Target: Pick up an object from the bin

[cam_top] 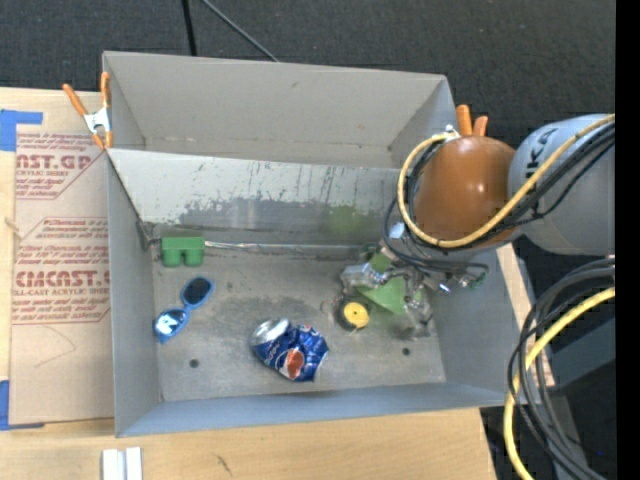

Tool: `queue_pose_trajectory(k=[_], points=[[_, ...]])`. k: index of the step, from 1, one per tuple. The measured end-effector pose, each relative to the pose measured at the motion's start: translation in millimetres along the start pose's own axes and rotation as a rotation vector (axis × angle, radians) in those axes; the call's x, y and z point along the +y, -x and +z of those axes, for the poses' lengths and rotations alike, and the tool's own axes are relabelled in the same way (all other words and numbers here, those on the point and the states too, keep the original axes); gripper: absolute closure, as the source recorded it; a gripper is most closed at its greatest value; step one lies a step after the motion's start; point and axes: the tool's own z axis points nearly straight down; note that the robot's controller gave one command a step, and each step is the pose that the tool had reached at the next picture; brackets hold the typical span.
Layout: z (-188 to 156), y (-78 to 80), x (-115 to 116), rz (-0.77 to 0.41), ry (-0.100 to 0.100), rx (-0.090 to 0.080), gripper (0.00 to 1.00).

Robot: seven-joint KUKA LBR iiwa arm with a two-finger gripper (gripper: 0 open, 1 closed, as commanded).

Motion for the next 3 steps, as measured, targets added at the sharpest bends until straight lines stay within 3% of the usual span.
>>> queue_pose_trajectory(k=[1,2,3], points=[[-1,16.1,-17,-0.343,-0.001,-0.002,0.0],[-1,16.3,-17,-0.342,0.001,-0.004,1.0],[-171,11.4,9,-0.361,-0.007,-0.005,1.0]])
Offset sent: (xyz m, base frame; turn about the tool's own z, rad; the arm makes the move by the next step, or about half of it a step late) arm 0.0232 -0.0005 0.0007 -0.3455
